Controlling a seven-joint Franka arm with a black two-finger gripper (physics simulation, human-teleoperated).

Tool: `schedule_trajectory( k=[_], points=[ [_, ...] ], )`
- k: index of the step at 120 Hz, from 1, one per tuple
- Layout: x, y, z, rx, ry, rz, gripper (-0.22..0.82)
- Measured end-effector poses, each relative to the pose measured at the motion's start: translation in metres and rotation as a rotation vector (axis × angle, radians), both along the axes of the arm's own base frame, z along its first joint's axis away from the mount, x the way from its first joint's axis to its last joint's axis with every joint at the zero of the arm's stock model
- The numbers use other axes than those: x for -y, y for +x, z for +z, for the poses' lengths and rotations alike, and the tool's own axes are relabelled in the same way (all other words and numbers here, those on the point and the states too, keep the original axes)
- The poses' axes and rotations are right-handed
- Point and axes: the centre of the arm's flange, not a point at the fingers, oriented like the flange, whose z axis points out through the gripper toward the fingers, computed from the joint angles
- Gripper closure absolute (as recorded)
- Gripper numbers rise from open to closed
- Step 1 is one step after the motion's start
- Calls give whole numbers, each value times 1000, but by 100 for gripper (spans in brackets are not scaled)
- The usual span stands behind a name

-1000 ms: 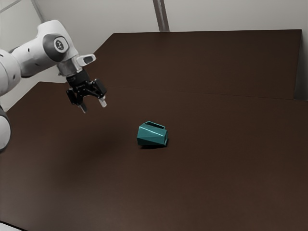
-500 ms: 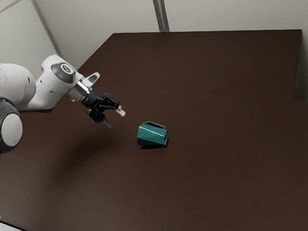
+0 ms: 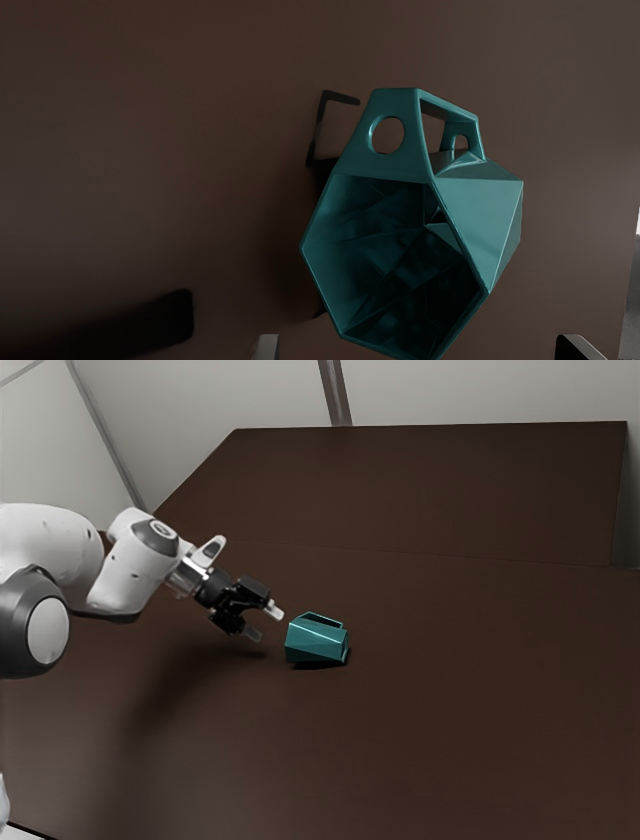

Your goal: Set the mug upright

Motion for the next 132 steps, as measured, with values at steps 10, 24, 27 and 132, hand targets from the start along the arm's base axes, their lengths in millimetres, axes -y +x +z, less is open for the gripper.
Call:
schedule_trajectory(
  k=[10, 24, 27, 132],
  points=[
    [7, 1, -4, 14, -11, -9, 0],
    [19, 4, -11, 30, -30, -18, 0],
    [22, 5, -11, 34, -34, -20, 0],
    [65, 10, -26, 86, -102, -52, 8]
  ],
)
